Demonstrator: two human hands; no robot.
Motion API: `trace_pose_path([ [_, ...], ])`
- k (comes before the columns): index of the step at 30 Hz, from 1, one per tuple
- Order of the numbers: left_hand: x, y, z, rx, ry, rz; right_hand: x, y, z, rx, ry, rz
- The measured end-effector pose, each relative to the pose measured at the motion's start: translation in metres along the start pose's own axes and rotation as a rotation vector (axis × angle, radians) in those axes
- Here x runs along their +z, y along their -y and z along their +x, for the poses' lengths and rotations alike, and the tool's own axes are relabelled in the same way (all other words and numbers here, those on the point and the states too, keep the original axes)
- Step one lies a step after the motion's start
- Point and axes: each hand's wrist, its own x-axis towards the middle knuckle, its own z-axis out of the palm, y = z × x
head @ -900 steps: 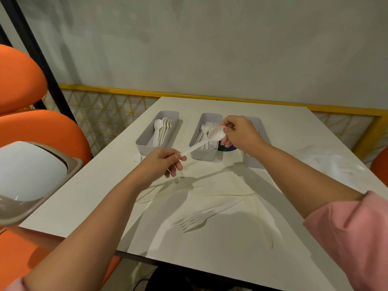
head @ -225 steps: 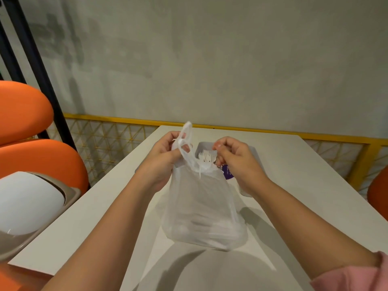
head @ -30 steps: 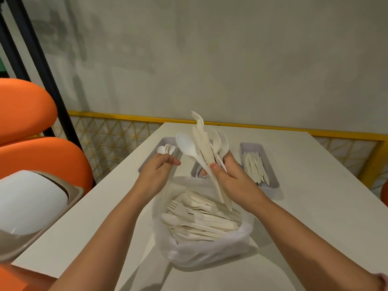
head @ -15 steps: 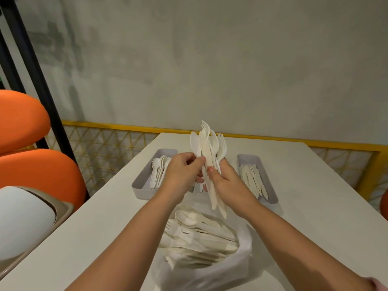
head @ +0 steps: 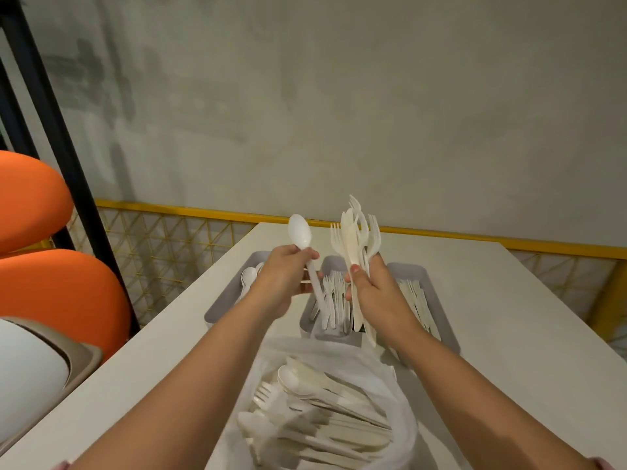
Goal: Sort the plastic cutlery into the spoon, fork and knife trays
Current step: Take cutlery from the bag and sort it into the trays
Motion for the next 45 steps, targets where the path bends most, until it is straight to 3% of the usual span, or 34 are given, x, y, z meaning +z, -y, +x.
trace_pose_path([
  [3, -0.026, 0.003, 0.028, -0.056, -0.032, 0.036, -0.003, 0.003, 0.005, 0.022, 0.023, -0.011],
  [9, -0.067, 0.031, 0.080, -0.170, -0.207, 0.412, -0.008, 0.005, 0.007, 0.005, 0.050, -0.001],
  [17, -0.073, 0.073, 0.098, -0.189, -0.168, 1.077, -0.010, 0.001, 0.011, 0.033, 0.027, 0.032],
  [22, -0.075, 0.093, 0.108, -0.171, -0.168, 1.220, -0.015, -0.004, 0.013, 0.061, 0.009, 0.054],
  [25, -0.069, 0.082, 0.102, -0.120, -0.187, 1.186, -0.017, -0.006, 0.015, 0.087, 0.008, 0.070],
  [29, -0.042, 0.047, 0.082, 0.072, -0.137, 0.868, -0.018, -0.009, 0.016, 0.101, 0.018, 0.079],
  [31, -0.024, 0.028, 0.065, 0.113, -0.048, 0.670, -0.017, -0.009, 0.016, 0.104, 0.021, 0.102],
  [35, 0.002, 0.005, 0.039, 0.025, 0.236, 0.317, -0.015, -0.008, 0.016, 0.085, -0.002, 0.132],
  [38, 0.015, 0.000, 0.026, 0.020, 0.367, 0.220, -0.014, -0.008, 0.016, 0.051, -0.002, 0.143],
  [45, 0.029, -0.002, 0.018, 0.078, 0.245, 0.120, -0.015, -0.006, 0.015, 0.062, 0.001, 0.180],
])
